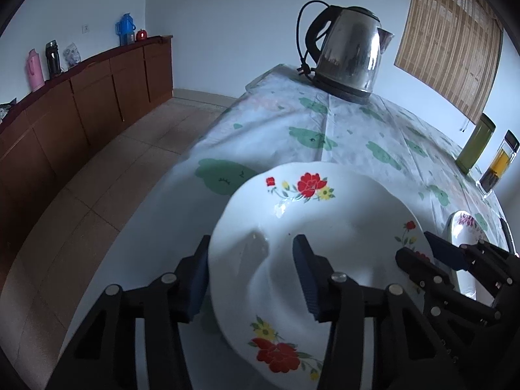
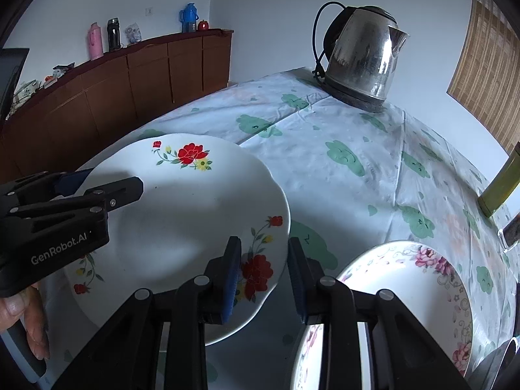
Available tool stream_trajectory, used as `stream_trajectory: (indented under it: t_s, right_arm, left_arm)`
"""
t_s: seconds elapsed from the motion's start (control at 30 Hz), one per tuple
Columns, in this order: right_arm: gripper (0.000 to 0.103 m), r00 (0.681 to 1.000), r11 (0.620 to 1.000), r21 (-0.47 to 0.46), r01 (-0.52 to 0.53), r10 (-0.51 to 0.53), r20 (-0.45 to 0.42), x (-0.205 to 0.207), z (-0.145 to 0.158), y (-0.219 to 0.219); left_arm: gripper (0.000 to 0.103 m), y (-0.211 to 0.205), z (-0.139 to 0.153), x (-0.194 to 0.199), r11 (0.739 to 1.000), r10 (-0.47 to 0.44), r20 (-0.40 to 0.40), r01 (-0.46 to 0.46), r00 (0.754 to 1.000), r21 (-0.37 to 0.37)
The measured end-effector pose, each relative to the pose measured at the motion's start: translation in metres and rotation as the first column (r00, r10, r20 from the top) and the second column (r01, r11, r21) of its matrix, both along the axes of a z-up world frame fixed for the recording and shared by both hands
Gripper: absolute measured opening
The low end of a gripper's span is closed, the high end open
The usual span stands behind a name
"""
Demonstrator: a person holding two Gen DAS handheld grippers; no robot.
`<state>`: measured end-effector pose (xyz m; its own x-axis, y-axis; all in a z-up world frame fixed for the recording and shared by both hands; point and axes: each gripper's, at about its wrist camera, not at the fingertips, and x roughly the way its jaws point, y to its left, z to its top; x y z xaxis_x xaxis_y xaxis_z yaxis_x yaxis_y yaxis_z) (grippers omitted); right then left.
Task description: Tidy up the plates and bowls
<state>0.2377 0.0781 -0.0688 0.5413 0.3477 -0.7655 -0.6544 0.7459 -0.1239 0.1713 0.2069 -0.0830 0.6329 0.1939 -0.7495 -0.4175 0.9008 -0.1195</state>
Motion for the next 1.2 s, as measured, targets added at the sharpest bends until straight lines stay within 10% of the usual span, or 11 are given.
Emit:
stream_trajectory:
  t_s: [1.2]
  right_arm:
    - [0.025,1.000,0.995,0.101,-0.012,0.014,-0.021,-0.007,0.005,-0.010]
  left_arm:
    - [0.032,0.013,-0.006,-0.007,0.998,0.043,0.009,-0.043,0.999,-0.054]
